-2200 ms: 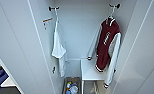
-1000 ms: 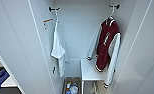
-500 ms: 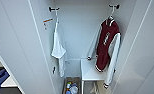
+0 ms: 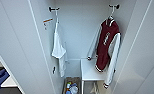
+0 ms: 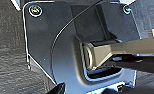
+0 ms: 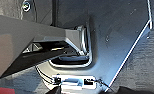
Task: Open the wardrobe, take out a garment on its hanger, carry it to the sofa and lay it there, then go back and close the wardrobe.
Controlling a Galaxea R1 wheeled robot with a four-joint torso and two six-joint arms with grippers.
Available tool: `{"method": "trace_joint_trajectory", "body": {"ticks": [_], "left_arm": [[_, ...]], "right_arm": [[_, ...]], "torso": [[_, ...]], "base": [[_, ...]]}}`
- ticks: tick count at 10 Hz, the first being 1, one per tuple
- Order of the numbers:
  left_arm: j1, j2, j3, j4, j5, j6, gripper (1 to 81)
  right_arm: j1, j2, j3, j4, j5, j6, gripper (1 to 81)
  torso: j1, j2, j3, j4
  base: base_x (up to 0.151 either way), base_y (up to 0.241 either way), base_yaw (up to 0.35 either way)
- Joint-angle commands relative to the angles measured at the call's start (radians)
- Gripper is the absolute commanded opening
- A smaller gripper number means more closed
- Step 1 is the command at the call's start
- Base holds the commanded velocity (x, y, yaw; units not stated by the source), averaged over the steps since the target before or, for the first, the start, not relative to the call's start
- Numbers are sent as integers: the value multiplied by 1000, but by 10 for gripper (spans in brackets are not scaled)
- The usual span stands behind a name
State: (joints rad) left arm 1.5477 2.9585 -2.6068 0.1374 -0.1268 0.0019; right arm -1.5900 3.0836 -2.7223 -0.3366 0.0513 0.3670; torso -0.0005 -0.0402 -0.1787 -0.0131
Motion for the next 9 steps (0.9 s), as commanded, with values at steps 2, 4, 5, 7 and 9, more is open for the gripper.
{"method": "trace_joint_trajectory", "body": {"ticks": [2, 4, 5, 7, 9], "left_arm": [[-18, -2, 5, 10, 56, 7, 811], [-17, -1, 5, 10, 56, 7, 811], [-17, -1, 7, 10, 56, 7, 811], [-19, -1, 7, 10, 56, 7, 811], [-19, -1, 7, 10, 56, 7, 811]], "right_arm": [[23, 13, 7, -13, -59, -5, 811], [24, 13, 7, -15, -59, -5, 811], [23, 13, 7, -15, -59, -5, 811], [23, 13, 7, -15, -59, -5, 811], [24, 13, 7, -18, -59, -5, 811]], "torso": [[1, -1, 0, 0], [1, -1, 0, 0], [1, -1, 1, 0], [1, -1, 1, 0], [1, -1, 0, 0]], "base": [[77, 0, 0], [89, 0, 0], [89, 0, 0], [89, 0, 0], [89, 0, 0]]}}
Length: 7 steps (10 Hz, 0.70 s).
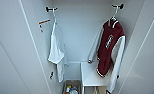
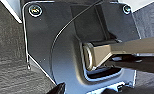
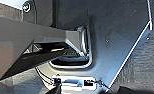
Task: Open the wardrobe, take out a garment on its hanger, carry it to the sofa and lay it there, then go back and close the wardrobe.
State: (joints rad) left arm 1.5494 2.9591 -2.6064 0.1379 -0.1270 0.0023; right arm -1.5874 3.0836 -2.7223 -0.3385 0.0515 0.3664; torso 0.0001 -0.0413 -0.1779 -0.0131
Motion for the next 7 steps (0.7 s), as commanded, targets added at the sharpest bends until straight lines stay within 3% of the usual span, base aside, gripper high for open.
{"method": "trace_joint_trajectory", "body": {"ticks": [1, 7], "left_arm": [[-21, -1, 6, 9, 56, 7, 811], [-21, 0, 8, 17, 55, 7, 811]], "right_arm": [[22, 13, 7, -13, -59, -4, 811], [28, 13, 7, -16, -59, -6, 811]], "torso": [[0, 0, 0, 0], [0, 0, 0, 0]], "base": [[93, 0, 0], [99, -84, 0]]}}
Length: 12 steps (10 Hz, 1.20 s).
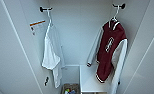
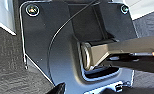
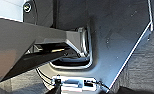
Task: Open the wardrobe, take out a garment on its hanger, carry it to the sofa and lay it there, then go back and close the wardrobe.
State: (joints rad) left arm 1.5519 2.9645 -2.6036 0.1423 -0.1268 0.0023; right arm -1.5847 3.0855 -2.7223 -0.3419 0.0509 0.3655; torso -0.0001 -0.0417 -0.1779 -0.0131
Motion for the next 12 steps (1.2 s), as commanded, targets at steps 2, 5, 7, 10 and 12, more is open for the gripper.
{"method": "trace_joint_trajectory", "body": {"ticks": [2, 5, 7, 10, 12], "left_arm": [[-23, -5, 5, 13, 55, 7, 811], [-23, -4, 5, 13, 55, 7, 811], [-23, -2, 5, 13, 55, 7, 811], [-22, -2, 5, 13, 56, 7, 811], [-23, -2, 5, 13, 56, 7, 811]], "right_arm": [[27, 11, 7, -12, -59, -5, 811], [27, 11, 6, -12, -59, -5, 811], [27, 11, 6, -12, -59, -5, 811], [27, 9, 6, -12, -59, -5, 811], [22, 9, 4, -25, -60, -7, 811]], "torso": [[0, 0, 0, 0], [0, 0, 0, 0], [0, 0, 0, 0], [0, 0, 0, 0], [0, 0, 0, 0]], "base": [[103, -89, 0], [98, -25, 0], [82, 0, 0], [82, 0, 0], [82, 0, 0]]}}
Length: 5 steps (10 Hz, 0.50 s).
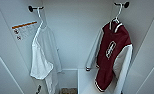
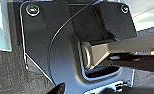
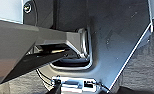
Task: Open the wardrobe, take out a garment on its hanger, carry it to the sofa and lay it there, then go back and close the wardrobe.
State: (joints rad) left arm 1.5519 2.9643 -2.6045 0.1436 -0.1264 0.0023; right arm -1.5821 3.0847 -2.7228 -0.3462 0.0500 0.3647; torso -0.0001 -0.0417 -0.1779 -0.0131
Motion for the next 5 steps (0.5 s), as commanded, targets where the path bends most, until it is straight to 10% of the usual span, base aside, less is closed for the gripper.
{"method": "trace_joint_trajectory", "body": {"ticks": [1, 5], "left_arm": [[-23, -2, 6, 11, 56, 7, 811], [-22, 1, 7, 10, 56, 5, 811]], "right_arm": [[20, 11, 3, -19, -59, -6, 811], [7, 10, 6, -20, -59, -6, 811]], "torso": [[0, 0, 0, 0], [1, 1, 0, 0]], "base": [[82, 0, 0], [19, 0, 0]]}}
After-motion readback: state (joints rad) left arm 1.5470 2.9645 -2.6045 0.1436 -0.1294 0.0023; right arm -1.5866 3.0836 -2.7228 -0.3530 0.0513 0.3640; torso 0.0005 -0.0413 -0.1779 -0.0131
